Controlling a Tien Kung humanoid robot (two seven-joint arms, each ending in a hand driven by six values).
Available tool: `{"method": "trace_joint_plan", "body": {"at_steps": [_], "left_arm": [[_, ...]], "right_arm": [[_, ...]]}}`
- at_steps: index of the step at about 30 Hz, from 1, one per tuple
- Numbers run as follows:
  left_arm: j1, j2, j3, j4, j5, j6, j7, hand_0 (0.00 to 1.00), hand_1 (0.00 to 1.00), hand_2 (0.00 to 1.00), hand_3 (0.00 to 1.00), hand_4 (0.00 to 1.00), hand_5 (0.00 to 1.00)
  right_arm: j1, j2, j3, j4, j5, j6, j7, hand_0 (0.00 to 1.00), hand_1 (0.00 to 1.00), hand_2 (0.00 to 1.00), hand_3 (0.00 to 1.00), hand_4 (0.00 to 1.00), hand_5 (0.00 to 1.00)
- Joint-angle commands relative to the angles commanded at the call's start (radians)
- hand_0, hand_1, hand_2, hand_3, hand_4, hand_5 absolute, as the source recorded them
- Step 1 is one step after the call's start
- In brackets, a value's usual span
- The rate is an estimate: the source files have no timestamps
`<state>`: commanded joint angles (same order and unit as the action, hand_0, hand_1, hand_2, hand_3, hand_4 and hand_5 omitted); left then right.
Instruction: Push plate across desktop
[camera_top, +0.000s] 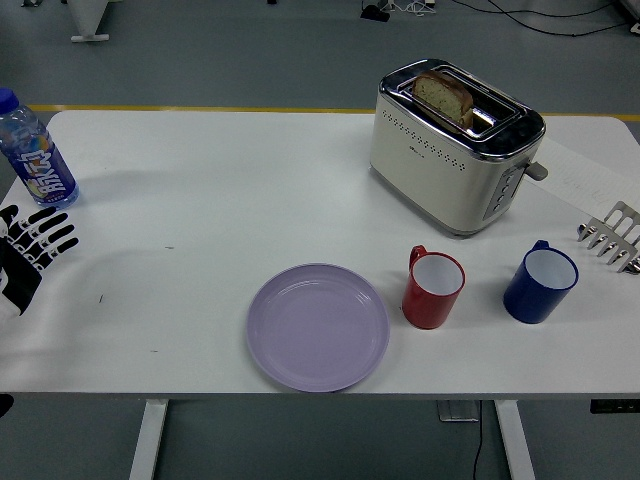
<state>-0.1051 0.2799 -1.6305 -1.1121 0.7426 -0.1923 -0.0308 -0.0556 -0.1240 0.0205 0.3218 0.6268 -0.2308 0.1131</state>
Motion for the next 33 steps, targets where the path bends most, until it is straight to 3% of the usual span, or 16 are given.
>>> {"method": "trace_joint_plan", "body": {"at_steps": [33], "left_arm": [[-0.007,-0.004,-0.015,0.0,0.003,-0.004,0.0,0.666,0.733,0.706,0.621,0.568,0.998]], "right_arm": [[0.016,-0.004,0.015,0.001,-0.02,0.001,0.003,0.577,0.561,0.683,0.6,0.404,0.409]]}}
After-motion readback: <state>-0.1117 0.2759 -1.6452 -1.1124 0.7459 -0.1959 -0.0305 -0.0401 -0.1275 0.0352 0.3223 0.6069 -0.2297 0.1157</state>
